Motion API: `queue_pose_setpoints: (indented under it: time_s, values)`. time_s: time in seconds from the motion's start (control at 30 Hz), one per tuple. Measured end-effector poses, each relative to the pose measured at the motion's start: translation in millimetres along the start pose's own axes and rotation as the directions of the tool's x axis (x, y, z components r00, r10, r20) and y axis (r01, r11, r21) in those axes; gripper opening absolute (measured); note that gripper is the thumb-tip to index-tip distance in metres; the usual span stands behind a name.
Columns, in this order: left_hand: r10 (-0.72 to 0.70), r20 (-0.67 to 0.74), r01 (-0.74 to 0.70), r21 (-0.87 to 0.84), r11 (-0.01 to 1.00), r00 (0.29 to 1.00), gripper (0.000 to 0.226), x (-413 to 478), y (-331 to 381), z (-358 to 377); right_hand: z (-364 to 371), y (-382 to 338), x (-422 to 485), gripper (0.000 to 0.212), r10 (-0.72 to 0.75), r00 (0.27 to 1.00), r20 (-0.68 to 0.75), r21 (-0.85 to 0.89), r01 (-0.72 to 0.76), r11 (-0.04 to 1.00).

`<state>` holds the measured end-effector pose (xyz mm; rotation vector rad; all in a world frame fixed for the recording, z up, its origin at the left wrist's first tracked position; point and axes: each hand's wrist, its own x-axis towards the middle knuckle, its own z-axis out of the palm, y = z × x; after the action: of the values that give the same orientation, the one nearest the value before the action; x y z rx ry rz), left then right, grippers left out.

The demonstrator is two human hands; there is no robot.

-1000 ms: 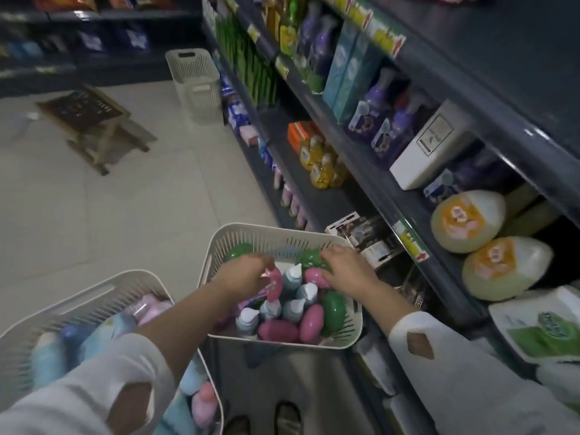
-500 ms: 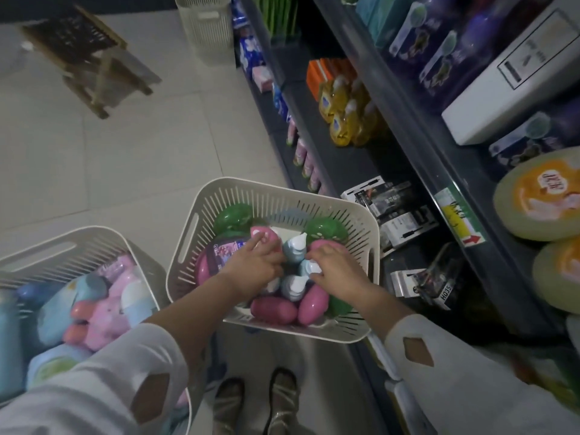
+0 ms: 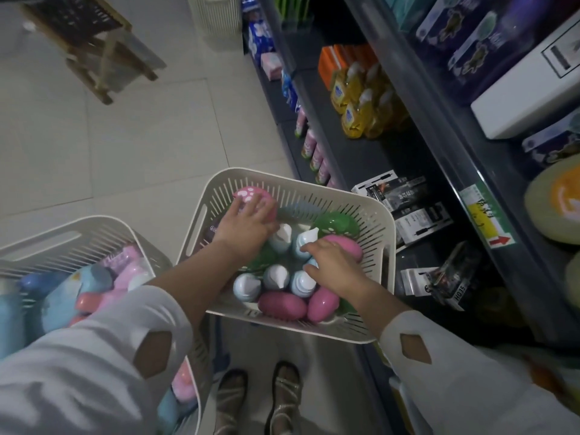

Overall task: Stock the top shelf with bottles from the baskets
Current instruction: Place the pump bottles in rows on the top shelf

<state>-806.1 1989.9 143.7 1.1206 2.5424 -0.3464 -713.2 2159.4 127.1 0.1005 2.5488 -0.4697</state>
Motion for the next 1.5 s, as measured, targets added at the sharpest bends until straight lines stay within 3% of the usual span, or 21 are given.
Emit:
queue_pose_setpoints:
  time_s: [0.1, 0.2, 0.33, 0.5, 0.6, 0.77, 1.0, 1.13, 1.27, 1.5]
  values:
    - [0.201, 0.029, -0.2, -0.009, 0.98, 0.979, 0.048, -10.1, 4.5, 14.5, 3.9, -2.9, -1.3, 0.042, 0.022, 1.0, 0.014, -0.025, -0.022, 0.999]
    - [0.264, 0.03, -0.261, -0.077, 0.962, 0.964, 0.045, -15.5, 16.2, 29.2, 7.5, -1.5, -4.8, 0.043, 0.029, 0.999, 0.022, -0.081, -0.027, 0.996]
    - [0.276, 0.059, -0.266, -0.137, 0.954, 0.959, 0.051, -11.4, 30.1, 36.0, 11.0, 2.4, -12.1, 0.046, -0.037, 0.998, 0.045, -0.191, 0.044, 0.981]
    - [0.228, 0.058, -0.219, -0.123, 0.968, 0.972, 0.043, -8.8, 42.9, 47.2, 18.5, 1.2, -14.7, 0.047, -0.094, 0.995, 0.031, -0.414, 0.099, 0.905]
    - [0.179, 0.022, -0.173, -0.162, 0.972, 0.984, 0.037, -6.9, 44.7, 47.9, 21.7, -2.4, -7.8, 0.041, -0.106, 0.994, -0.003, -0.45, 0.093, 0.888]
    - [0.119, 0.062, -0.107, -0.171, 0.979, 0.991, 0.026, -15.1, 43.0, 38.7, 19.7, -0.1, -9.6, 0.034, -0.129, 0.989, -0.071, -0.369, 0.094, 0.925]
    - [-0.004, 0.102, 0.034, -0.292, 0.956, 0.995, 0.036, -36.1, 35.7, -18.7, -22.4, -0.5, -35.7, 0.034, -0.072, 0.993, -0.091, -0.109, 0.062, 0.992]
    - [-0.047, 0.057, 0.066, -0.409, 0.91, 0.997, 0.04, -48.9, 23.6, -64.1, -64.5, -10.7, -63.0, 0.032, -0.006, 0.992, -0.123, 0.046, 0.011, 0.999]
    - [-0.039, -0.022, 0.023, -0.505, 0.863, 0.999, 0.039, -62.4, 14.8, -114.4, -105.8, -23.6, -89.7, 0.032, 0.051, 0.975, -0.215, 0.149, -0.019, 0.989]
    - [0.032, -0.174, -0.119, -0.514, 0.849, 0.984, 0.035, -104.5, 18.7, -196.9, -166.0, -53.4, -163.4, 0.028, 0.183, 0.891, -0.415, 0.205, -0.104, 0.973]
